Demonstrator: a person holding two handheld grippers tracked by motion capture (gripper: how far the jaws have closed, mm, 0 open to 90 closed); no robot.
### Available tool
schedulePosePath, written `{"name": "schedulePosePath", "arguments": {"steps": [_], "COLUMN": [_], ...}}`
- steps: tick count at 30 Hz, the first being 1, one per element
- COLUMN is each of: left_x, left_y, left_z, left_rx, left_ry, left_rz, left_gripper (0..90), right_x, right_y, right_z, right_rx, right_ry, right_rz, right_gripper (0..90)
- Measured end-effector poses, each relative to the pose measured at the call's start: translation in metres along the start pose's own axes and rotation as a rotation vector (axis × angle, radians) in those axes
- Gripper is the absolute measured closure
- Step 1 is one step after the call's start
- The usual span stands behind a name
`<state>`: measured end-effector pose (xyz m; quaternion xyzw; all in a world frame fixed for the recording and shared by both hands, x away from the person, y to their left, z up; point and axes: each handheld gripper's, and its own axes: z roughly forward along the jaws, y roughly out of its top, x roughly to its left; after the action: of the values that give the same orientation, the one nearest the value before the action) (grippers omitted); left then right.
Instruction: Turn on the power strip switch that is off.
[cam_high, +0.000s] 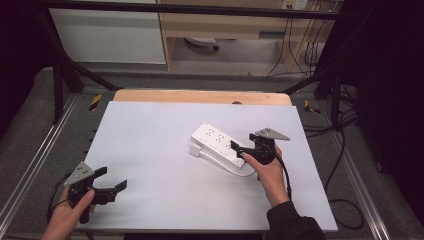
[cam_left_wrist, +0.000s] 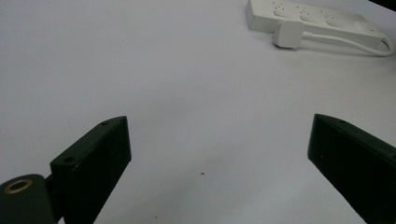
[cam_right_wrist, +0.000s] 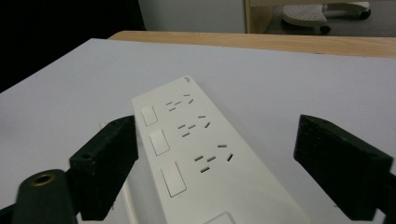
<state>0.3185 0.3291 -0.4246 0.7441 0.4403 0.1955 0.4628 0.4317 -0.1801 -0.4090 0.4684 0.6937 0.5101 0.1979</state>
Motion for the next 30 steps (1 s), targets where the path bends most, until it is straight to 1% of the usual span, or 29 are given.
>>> {"name": "schedulePosePath", "arguments": {"steps": [2, 4, 16, 20, 28, 30], "left_x": [0.0, 0.0, 0.0, 0.0, 0.0, 0.0], "left_y": [0.0, 0.0, 0.0, 0.0, 0.0, 0.0], "left_z": [0.0, 0.0, 0.0, 0.0, 0.0, 0.0], "left_rx": [0.001, 0.002, 0.004, 0.003, 0.002, -0.001], "left_ry": [0.0, 0.0, 0.0, 0.001, 0.0, -0.001], "left_rz": [0.0, 0.0, 0.0, -0.001, -0.001, -0.003], "left_gripper": [6.1, 6.1, 6.1, 6.1, 6.1, 6.1], "right_x": [-0.001, -0.002, -0.009, -0.014, -0.022, -0.024], "right_y": [0.002, 0.003, 0.007, 0.007, 0.006, 0.004], "right_z": [-0.002, -0.005, -0.025, -0.032, -0.048, -0.052], "right_rx": [-0.006, -0.01, -0.025, -0.037, -0.047, -0.052], "right_ry": [-0.01, -0.02, -0.071, -0.069, -0.095, -0.108], "right_rz": [0.017, 0.019, -0.002, 0.005, -0.025, -0.034], "right_gripper": [7.7, 6.0, 5.7, 4.7, 4.1, 4.2]}}
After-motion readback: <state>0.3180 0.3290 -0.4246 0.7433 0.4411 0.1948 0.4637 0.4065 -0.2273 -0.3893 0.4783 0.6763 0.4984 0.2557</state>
